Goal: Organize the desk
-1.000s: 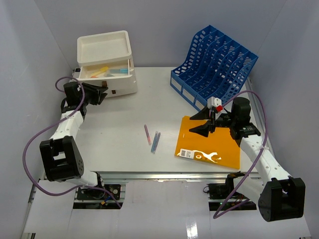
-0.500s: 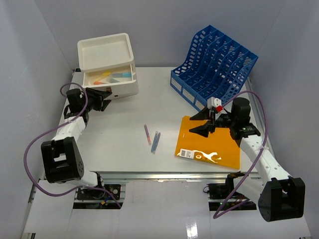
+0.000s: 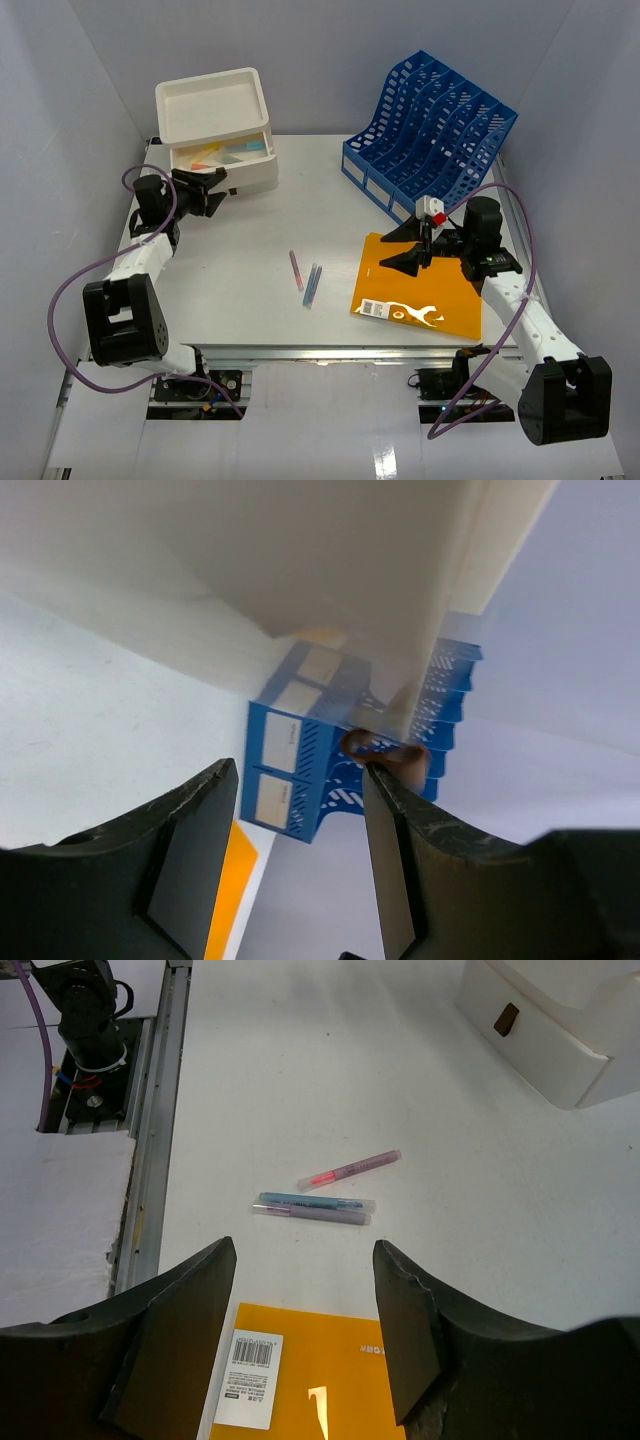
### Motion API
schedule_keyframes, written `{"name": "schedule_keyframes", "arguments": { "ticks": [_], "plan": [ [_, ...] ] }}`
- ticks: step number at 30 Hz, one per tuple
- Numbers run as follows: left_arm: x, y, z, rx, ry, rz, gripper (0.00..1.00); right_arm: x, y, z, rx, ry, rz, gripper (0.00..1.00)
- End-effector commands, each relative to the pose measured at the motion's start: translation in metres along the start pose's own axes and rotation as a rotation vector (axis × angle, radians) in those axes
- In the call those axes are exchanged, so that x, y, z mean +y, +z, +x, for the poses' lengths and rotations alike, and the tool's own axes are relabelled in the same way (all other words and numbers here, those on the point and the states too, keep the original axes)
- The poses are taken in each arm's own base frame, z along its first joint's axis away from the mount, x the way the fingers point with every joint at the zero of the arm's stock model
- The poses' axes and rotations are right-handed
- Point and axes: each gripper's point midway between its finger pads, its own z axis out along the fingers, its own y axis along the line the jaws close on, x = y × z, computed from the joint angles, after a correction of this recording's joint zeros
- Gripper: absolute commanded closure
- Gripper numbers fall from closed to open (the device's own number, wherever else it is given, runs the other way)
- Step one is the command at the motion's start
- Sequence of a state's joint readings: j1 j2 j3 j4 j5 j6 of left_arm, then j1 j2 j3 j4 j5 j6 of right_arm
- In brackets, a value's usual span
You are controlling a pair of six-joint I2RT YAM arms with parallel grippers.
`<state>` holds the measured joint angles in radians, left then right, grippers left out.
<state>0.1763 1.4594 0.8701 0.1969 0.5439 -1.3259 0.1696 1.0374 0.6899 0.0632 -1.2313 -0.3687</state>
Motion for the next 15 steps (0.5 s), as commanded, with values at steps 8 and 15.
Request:
{"name": "schedule_keyframes", "arguments": {
  "ticks": [8, 15],
  "plan": [
    [-0.058, 0.028, -0.025, -0.035, 0.011, 0.139, 0.3, -0.002, -0.001, -0.007, -0.011, -0.036, 0.008, 0.36],
    [-0.089, 0.035, -0.033, -0.03, 0.168, 0.212, 0.3, -0.003, -0.001, -0.006, -0.01, -0.039, 0.012, 0.36]
  ]
}}
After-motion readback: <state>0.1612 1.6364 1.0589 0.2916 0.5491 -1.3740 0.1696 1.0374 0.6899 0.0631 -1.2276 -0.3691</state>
